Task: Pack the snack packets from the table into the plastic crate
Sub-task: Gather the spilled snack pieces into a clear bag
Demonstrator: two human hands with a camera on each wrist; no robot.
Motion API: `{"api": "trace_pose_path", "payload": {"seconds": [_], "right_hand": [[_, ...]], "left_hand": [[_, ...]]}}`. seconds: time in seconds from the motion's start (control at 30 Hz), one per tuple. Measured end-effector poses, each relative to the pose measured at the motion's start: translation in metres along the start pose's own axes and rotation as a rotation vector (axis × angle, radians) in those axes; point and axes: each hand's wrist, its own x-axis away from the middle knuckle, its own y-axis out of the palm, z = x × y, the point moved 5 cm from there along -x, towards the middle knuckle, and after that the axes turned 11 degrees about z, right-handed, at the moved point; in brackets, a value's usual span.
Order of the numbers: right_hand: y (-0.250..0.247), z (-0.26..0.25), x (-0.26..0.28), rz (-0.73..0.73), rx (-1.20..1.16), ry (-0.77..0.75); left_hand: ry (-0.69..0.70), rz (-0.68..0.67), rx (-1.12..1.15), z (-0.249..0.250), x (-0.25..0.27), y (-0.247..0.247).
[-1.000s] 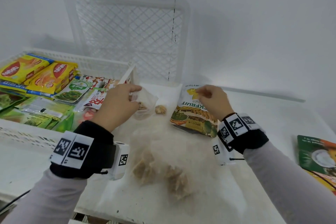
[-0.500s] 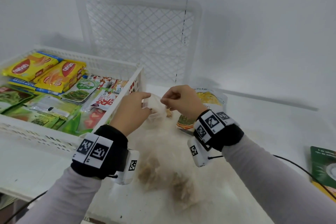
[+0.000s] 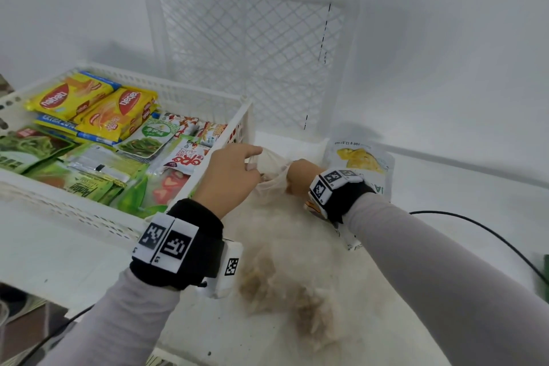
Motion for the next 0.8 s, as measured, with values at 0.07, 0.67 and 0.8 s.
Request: {"api": "trace_pose_path", "payload": {"seconds": [0.07, 0.67, 0.8], "right_hand": [[0.004, 0.002, -0.002, 0.02, -0.041, 0.063], [-0.114, -0.008, 0.111, 0.924, -1.065, 0.083], [-0.097, -0.019, 0.11, 0.853, -0.882, 0.141]], "left_hand": [[0.003, 0.006, -0.004, 0.0, 0.0, -0.001], [0.075, 0.04, -0.058, 0.007, 0.002, -0.004], [0.151, 0.006, -0.107, 0.021, 0.004, -0.004]]}}
